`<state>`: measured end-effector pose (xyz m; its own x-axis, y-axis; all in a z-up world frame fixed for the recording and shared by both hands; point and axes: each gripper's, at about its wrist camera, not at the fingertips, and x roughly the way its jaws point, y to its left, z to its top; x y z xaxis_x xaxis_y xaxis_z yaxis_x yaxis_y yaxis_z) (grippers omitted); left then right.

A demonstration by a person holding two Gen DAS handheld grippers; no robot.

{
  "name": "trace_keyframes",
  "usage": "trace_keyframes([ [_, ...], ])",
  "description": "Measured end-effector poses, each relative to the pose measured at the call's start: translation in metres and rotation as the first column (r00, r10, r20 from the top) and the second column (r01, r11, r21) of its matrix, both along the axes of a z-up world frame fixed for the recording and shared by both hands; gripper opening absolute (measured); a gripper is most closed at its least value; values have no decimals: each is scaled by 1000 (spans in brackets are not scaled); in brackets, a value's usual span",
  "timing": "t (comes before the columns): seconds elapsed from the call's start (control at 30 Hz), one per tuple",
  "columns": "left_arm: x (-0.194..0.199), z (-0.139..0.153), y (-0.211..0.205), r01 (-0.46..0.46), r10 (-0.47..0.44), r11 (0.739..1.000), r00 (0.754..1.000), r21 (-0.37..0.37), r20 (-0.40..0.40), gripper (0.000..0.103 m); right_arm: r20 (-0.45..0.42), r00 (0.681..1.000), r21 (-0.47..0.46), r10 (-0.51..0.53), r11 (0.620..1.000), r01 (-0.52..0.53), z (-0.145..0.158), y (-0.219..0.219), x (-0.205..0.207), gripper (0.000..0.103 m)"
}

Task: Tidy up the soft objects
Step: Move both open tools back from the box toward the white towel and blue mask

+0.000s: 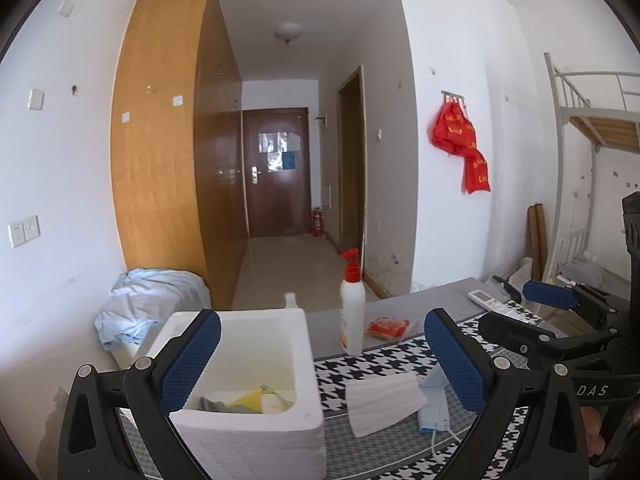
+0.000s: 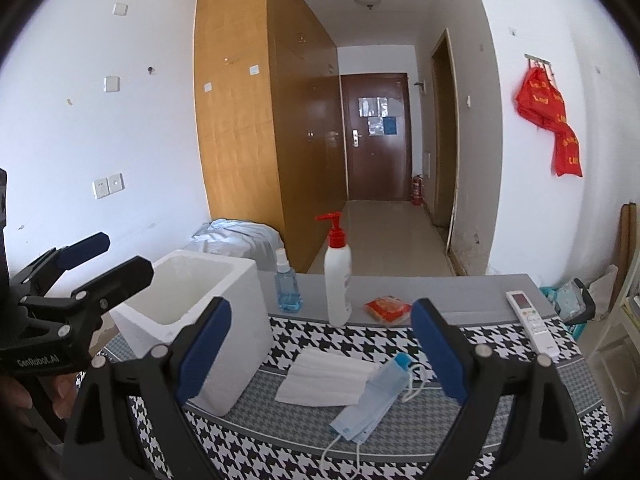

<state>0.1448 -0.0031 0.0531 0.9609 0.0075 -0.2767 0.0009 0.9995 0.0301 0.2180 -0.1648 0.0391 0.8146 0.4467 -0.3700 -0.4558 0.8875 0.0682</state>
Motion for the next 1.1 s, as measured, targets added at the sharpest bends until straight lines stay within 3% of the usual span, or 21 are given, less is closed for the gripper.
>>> trace_keyframes([
  [1.1, 12, -20, -29, 108, -109, 994, 993, -22, -38, 102, -25, 995, 2, -99, 995, 99, -14, -30, -3, 94],
])
